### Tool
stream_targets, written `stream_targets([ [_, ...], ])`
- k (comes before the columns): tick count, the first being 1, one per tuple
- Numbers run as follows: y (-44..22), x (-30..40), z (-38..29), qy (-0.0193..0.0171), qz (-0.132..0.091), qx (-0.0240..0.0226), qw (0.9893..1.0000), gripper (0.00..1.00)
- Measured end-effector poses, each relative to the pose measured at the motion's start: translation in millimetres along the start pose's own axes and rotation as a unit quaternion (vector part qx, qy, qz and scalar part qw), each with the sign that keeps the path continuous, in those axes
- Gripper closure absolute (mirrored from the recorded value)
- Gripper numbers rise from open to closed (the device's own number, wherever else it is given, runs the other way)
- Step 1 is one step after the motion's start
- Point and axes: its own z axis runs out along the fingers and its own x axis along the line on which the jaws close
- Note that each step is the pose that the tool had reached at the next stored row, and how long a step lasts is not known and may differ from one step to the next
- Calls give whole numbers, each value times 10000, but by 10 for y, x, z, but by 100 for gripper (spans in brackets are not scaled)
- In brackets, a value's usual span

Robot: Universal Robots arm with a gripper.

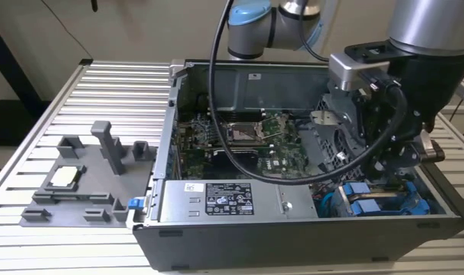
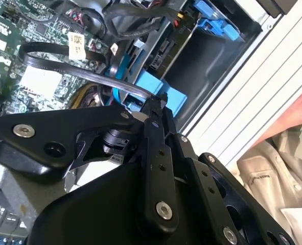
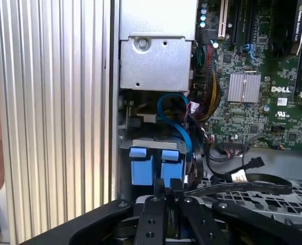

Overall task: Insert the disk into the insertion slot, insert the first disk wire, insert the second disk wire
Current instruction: 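Insert the second disk wire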

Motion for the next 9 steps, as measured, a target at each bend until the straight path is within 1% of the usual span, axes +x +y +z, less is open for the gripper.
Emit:
stream_targets([
  [2, -2, 25, 11, -29, 3, 1, 10000, 84],
  [3, -4, 27, 13, -63, 7, 2, 10000, 84],
  [4, -5, 28, 14, -128, 13, 6, 9999, 84],
  [7, -8, 34, 17, -392, 40, 25, 9992, 84],
  [8, -11, 38, 21, -456, 47, 28, 9989, 84],
  [9, -13, 43, 26, -509, 52, 30, 9987, 84],
])
